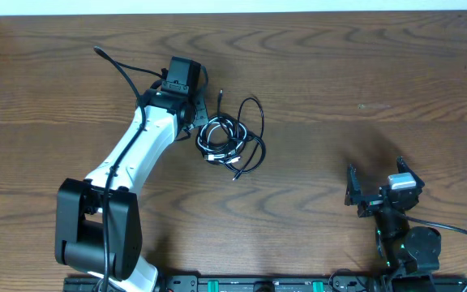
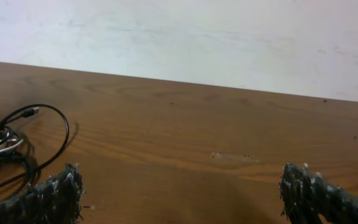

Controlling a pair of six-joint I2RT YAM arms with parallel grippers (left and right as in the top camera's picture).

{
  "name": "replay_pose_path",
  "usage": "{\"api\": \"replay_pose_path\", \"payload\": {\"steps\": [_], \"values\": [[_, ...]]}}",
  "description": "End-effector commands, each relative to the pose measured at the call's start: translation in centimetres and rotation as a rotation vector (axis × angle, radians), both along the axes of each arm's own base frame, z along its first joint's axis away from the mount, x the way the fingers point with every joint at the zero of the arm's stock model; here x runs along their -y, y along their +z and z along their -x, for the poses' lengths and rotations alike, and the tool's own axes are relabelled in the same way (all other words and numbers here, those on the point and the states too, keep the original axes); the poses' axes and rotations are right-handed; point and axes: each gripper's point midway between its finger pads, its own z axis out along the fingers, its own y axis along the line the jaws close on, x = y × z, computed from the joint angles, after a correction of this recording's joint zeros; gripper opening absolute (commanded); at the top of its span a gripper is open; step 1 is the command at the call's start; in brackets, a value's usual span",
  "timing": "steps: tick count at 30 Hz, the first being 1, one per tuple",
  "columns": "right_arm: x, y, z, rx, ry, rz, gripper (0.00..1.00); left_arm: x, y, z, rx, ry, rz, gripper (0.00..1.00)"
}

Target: Untangle cables

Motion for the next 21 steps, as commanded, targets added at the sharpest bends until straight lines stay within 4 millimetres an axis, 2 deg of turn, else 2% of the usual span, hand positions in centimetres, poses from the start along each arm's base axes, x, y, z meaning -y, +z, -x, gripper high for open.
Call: {"api": "replay_pose_path", "payload": {"steps": [1, 12, 18, 21], "values": [[0.1, -0.1, 0.0, -0.002, -0.007, -0.006, 0.99, -0.5, -0.5, 0.4, -0.015, 0.021, -0.014, 0.08], [0.1, -0.1, 0.0, -0.002, -0.007, -0.006, 0.99, -0.7, -0.6, 0.4, -0.019, 0.025, -0.016, 0.08], [0.1, -0.1, 0.0, -0.002, -0.006, -0.006, 0.99, -2.2, -0.7, 0.5, -0.034, 0.106, 0.007, 0.08], [-0.3, 0.0, 0.1, 0.0, 0.021, -0.016, 0.99, -2.2, -0.8, 0.5, -0.047, 0.11, 0.056, 0.08]]}}
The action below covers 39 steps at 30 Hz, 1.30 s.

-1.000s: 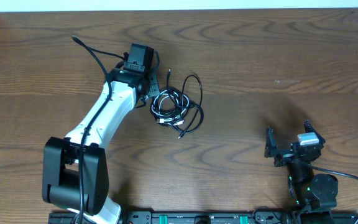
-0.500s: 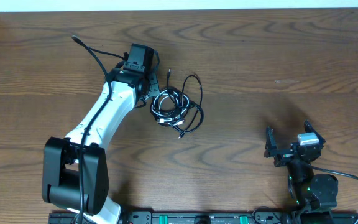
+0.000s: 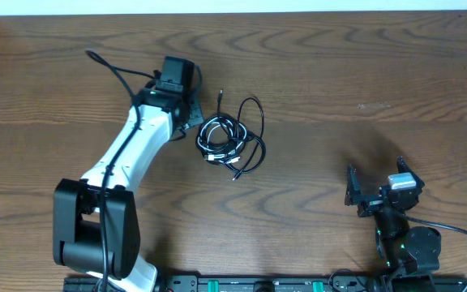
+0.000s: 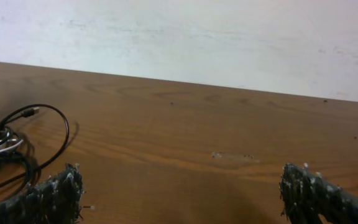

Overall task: Untangle cables
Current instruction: 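Reach the right gripper forward over the cable bundle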

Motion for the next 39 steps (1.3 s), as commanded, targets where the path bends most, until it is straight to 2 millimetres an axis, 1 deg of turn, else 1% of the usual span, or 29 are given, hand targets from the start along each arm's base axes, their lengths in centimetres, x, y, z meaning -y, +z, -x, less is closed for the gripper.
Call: {"api": "replay_pose_path", "payload": {"steps": [1, 3, 4, 5, 7, 8, 9, 10, 12, 16, 18, 20, 22, 27, 28, 30, 31, 33, 35, 37, 39], "values": [[-0.7, 0.0, 0.1, -0.003, 0.041, -0.033, 0.99, -0.3, -0.6, 0.4, -0.031, 0.031, 0.065, 0.08], [-0.7, 0.5, 0.1, 0.016, 0.043, -0.032, 0.99, -0.1, -0.7, 0.5, -0.037, 0.028, 0.093, 0.08], [-0.7, 1.3, 0.1, 0.048, 0.042, -0.03, 0.99, 0.0, -0.7, 0.5, -0.04, 0.027, 0.103, 0.08], [-1.2, 2.2, 0.2, 0.084, 0.07, -0.034, 0.99, 0.0, -0.8, 0.5, -0.043, 0.028, 0.109, 0.08], [-3.5, 3.8, 1.0, 0.164, 0.216, 0.02, 0.99, 0.0, -0.9, 0.4, -0.045, 0.027, 0.112, 0.08], [-4.6, 4.3, 1.5, 0.186, 0.28, 0.038, 0.99, 0.2, -1.0, 0.3, -0.041, 0.025, 0.119, 0.08], [-4.8, 4.6, 1.7, 0.181, 0.296, 0.021, 0.99, 0.4, -1.0, 0.1, -0.038, 0.02, 0.132, 0.08], [-4.7, 5.0, 1.7, 0.17, 0.292, 0.002, 0.99, 0.8, -1.0, 0.0, -0.036, 0.012, 0.15, 0.08], [-4.6, 6.5, 1.8, 0.166, 0.282, 0.0, 0.99, 1.3, -0.9, 0.0, -0.033, 0.001, 0.167, 0.08], [-4.4, 10.9, 1.8, 0.165, 0.275, 0.002, 0.99, 1.3, -0.9, -0.2, -0.025, 0.002, 0.168, 0.08], [-4.7, 12.8, 1.3, 0.128, 0.288, 0.0, 0.99, 1.2, -0.9, -0.2, -0.025, 0.002, 0.167, 0.08], [-4.9, 13.7, 0.2, 0.048, 0.294, -0.004, 0.99, 1.2, -1.0, -0.1, -0.029, 0.004, 0.165, 0.08], [-5.0, 13.7, -1.1, -0.067, 0.292, -0.008, 0.99, 1.1, -1.0, 0.0, -0.036, 0.018, 0.168, 0.08], [-5.4, 12.7, -5.0, -0.385, 0.296, 0.0, 0.99, 1.1, -1.0, 0.0, -0.036, 0.021, 0.169, 0.08], [-5.7, 12.6, -5.9, -0.447, 0.316, 0.012, 0.99, 1.1, -1.0, 0.0, -0.036, 0.022, 0.17, 0.08], [-6.7, 12.7, -7.1, -0.518, 0.377, 0.008, 0.99, 1.1, -1.0, 0.0, -0.039, 0.041, 0.177, 0.08], [-7.5, 13.1, -7.9, -0.538, 0.418, -0.021, 0.99, 1.1, -1.1, 0.1, -0.043, 0.056, 0.182, 0.08], [-9.2, 13.5, -9.0, -0.587, 0.494, -0.126, 0.99, 1.1, -1.1, 0.3, -0.05, 0.075, 0.188, 0.08], [-10.6, 13.4, -9.3, -0.648, 0.556, -0.24, 0.99, 1.1, -1.2, 0.3, -0.053, 0.086, 0.193, 0.08], [-12.2, 13.6, -10.1, -0.643, 0.652, -0.311, 0.99, 1.1, -1.2, 0.4, -0.059, 0.119, 0.204, 0.08], [-13.8, 13.3, -10.3, -0.654, 0.759, -0.347, 0.73, 1.1, -1.3, 0.5, -0.064, 0.132, 0.208, 0.08]]}}
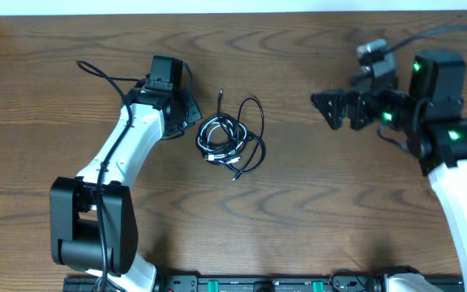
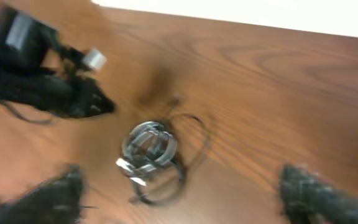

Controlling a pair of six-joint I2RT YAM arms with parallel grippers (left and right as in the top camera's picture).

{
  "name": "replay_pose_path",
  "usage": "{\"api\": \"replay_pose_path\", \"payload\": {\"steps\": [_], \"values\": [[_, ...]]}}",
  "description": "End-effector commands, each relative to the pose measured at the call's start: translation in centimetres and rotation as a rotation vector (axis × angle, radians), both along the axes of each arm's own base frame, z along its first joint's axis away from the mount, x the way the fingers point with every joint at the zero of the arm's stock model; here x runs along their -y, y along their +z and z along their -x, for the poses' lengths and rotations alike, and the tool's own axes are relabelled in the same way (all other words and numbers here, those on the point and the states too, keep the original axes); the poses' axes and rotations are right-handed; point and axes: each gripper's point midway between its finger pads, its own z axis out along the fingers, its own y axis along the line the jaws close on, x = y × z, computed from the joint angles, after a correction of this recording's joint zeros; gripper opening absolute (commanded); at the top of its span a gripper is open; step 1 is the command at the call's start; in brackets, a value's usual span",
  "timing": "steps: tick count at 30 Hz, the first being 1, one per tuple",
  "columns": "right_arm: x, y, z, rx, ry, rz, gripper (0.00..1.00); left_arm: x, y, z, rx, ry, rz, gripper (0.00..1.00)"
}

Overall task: Untangle cables
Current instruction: 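Reach the right gripper forward over the cable bundle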

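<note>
The tangled cables [image 1: 230, 139] lie as a black and white bundle in the middle of the table, with loose black loops on its right side. They show blurred in the right wrist view [image 2: 149, 148]. My left gripper [image 1: 189, 112] rests just left of the bundle, apart from it; its jaws are not clear. It also appears in the right wrist view [image 2: 95, 102]. My right gripper [image 1: 324, 111] hangs open in the air to the right of the bundle, pointing at it, with nothing between its fingers [image 2: 55, 198].
The wooden table [image 1: 298, 219] holds only the cable bundle. The left arm's own black cable [image 1: 104, 71] loops over the table at the back left. A white wall edge [image 2: 291, 15] runs along the far side.
My right arm has risen from the near right corner to the back right and now points left at the bundle. The left gripper has shifted slightly left, away from the cables.
At first my left gripper lay close against the bundle's left edge and the right arm rested low at the near right. Then the left gripper stood a little farther back. Now it is clear of the bundle, and the right gripper is raised, facing the cables.
</note>
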Motion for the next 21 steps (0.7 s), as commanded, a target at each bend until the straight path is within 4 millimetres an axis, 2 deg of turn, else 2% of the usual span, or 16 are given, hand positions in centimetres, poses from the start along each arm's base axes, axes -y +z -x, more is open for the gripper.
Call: {"api": "replay_pose_path", "payload": {"steps": [1, 2, 4, 5, 6, 8, 12, 14, 17, 21], "values": [[-3.7, 0.5, 0.9, -0.089, 0.182, -0.19, 0.5, -0.1, -1.0, 0.5, -0.039, 0.053, 0.019, 0.08], [-4.1, -0.3, 0.6, -0.131, 0.173, -0.196, 0.33, -0.1, -1.1, 0.5, -0.044, 0.061, 0.022, 0.08], [-5.0, -2.3, 0.0, -0.222, 0.139, -0.198, 0.24, 0.0, -1.5, 0.5, -0.053, 0.069, 0.027, 0.08], [-5.6, -3.5, -0.2, -0.279, 0.114, -0.195, 0.22, 0.1, -1.6, 0.4, -0.055, 0.067, 0.031, 0.08], [-6.2, -4.4, -0.3, -0.317, 0.105, -0.192, 0.23, 0.2, -1.7, 0.4, -0.054, 0.065, 0.037, 0.08], [-7.9, -6.8, -0.4, -0.396, 0.089, -0.171, 0.36, 0.6, -1.7, 0.2, -0.049, 0.055, 0.06, 0.08], [-10.4, -9.3, -0.8, -0.458, 0.078, -0.159, 0.37, 0.6, -1.7, 0.2, -0.049, 0.056, 0.058, 0.08], [-11.3, -10.5, -1.0, -0.486, 0.062, -0.151, 0.32, 0.6, -1.7, 0.2, -0.049, 0.056, 0.058, 0.08], [-12.0, -13.7, -1.2, -0.626, -0.083, -0.137, 0.25, 0.4, -1.7, 0.1, -0.046, 0.057, 0.043, 0.08], [-13.5, -17.0, -0.7, -0.813, -0.207, -0.167, 0.29, 0.3, -1.7, 0.1, -0.045, 0.055, 0.039, 0.08]]}}
